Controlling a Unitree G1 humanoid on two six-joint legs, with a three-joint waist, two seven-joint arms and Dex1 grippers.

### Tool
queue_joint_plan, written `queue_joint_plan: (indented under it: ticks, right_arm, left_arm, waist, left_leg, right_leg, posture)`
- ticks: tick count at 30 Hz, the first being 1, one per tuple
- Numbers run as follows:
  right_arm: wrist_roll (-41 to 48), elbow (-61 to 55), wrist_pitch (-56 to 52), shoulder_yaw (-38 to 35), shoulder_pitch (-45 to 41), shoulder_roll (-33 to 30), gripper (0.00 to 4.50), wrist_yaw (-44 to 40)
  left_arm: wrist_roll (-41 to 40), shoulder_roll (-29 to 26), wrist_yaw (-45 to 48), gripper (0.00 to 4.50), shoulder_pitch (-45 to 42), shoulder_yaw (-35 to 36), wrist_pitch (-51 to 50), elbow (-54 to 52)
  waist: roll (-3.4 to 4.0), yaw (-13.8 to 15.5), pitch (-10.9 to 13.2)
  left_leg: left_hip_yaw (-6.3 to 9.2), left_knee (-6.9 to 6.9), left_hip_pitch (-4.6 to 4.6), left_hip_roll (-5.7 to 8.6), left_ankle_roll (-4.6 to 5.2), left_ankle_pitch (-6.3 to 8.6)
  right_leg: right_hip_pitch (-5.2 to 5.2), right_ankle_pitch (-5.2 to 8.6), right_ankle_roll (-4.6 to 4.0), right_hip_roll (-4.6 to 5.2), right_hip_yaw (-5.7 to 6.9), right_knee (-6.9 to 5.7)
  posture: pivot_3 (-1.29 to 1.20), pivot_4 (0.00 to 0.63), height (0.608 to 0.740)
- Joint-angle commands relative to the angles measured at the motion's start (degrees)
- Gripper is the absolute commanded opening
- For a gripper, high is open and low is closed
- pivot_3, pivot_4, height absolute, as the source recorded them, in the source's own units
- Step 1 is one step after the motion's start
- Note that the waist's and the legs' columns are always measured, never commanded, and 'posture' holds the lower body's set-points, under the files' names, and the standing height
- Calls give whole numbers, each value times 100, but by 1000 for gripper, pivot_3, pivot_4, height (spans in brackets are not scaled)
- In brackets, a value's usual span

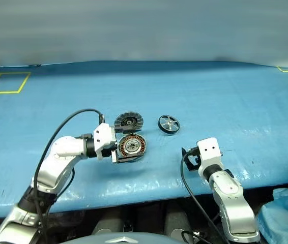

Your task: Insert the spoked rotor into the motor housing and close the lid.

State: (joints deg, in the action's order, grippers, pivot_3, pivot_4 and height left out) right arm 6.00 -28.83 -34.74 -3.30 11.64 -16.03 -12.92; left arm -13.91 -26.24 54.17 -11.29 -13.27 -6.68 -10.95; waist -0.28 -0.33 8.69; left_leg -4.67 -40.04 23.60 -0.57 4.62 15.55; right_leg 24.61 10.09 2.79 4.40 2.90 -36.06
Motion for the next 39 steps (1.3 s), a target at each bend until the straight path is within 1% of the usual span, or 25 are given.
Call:
queue_joint_plan:
  ticks: [1, 3, 9, 13, 17, 20, 24, 25, 28, 32, 39]
  right_arm:
    - [141, -203, -36, -141, 87, 131, 4500, 77]
    - [183, -161, -63, -168, 110, 204, 4500, 95]
    - [290, 116, -50, -41, -1, 362, 4500, 64]
    - [144, 311, -74, 54, -6, 377, 4500, 180]
    - [234, 496, -12, -17, -62, 470, 4500, 195]
    - [198, 533, -126, -30, -86, 511, 3900, 281]
    - [167, 564, -243, 8, -111, 459, 2650, 285]
    - [175, 562, -262, 3, -121, 460, 2650, 287]
    - [175, 549, -342, 4, -152, 456, 1897, 297]
    - [193, 541, -454, 13, -182, 462, 675, 291]
    - [175, 356, -578, 186, -223, 363, 665, 185]
  left_arm:
    - [-254, 242, -321, 4060, 243, 247, -13, -78]
    - [-340, 319, -373, 4060, 366, 273, -100, -102]
    - [-386, 241, -289, 4060, 577, 300, -69, 63]
    - [-400, 237, -251, 4060, 801, 368, 141, 299]
    - [-376, 309, -245, 4060, 906, 365, 311, 367]
    - [-303, 334, -300, 4102, 934, 348, 419, 395]
    - [-285, 345, -283, 4102, 933, 305, 405, 400]
    - [-278, 346, -282, 4102, 928, 300, 408, 399]
    - [-270, 361, -293, 4102, 915, 298, 408, 396]
    - [-252, 369, -299, 4102, 882, 298, 425, 396]
    - [-227, 448, -426, 4102, 847, 364, 563, 418]
  waist:
    - [0, 2, 0]
    - [1, 1, -1]
    - [5, -13, -3]
    - [9, -16, -5]
    - [9, -15, -5]
    - [10, -14, -6]
    - [10, -15, -7]
    - [10, -15, -7]
    - [9, -16, -8]
    - [9, -14, -8]
    - [9, -16, -8]
  left_leg:
    - [0, 0, -1, 0, -1, -1]
    - [1, 0, -1, -1, 3, 2]
    - [2, 0, -3, -2, 4, 3]
    - [3, 5, -1, -2, 5, 5]
    - [4, 9, 2, -3, 4, 6]
    - [7, 9, -3, -4, 3, 7]
    - [7, 9, -1, -4, 0, 9]
    - [8, 10, -1, -4, 1, 9]
    - [8, 11, 0, -4, 1, 9]
    - [9, 11, 0, -4, 1, 9]
    - [11, 12, 3, -5, 1, 10]
  right_leg:
    - [0, 1, -1, 0, 0, 0]
    - [1, -1, -4, 1, 1, -1]
    - [7, -3, -7, 4, 4, 0]
    - [12, -1, -12, 6, 7, 2]
    - [14, 0, -14, 10, 11, 5]
    - [23, 0, -14, 26, 15, 7]
    - [28, 0, -14, 35, 16, 7]
    - [29, 0, -15, 34, 16, 7]
    - [30, 0, -16, 33, 17, 7]
    - [30, 1, -16, 36, 19, 7]
    - [32, 1, -16, 41, 22, 10]
  posture:
    - [0, 150, 740]
    - [0, 150, 740]
    - [0, 150, 740]
    - [0, 150, 740]
    - [0, 150, 740]
    - [0, 150, 740]
    - [0, 150, 740]
    - [0, 150, 740]
    - [0, 150, 740]
    - [0, 150, 740]
    - [0, 150, 740]
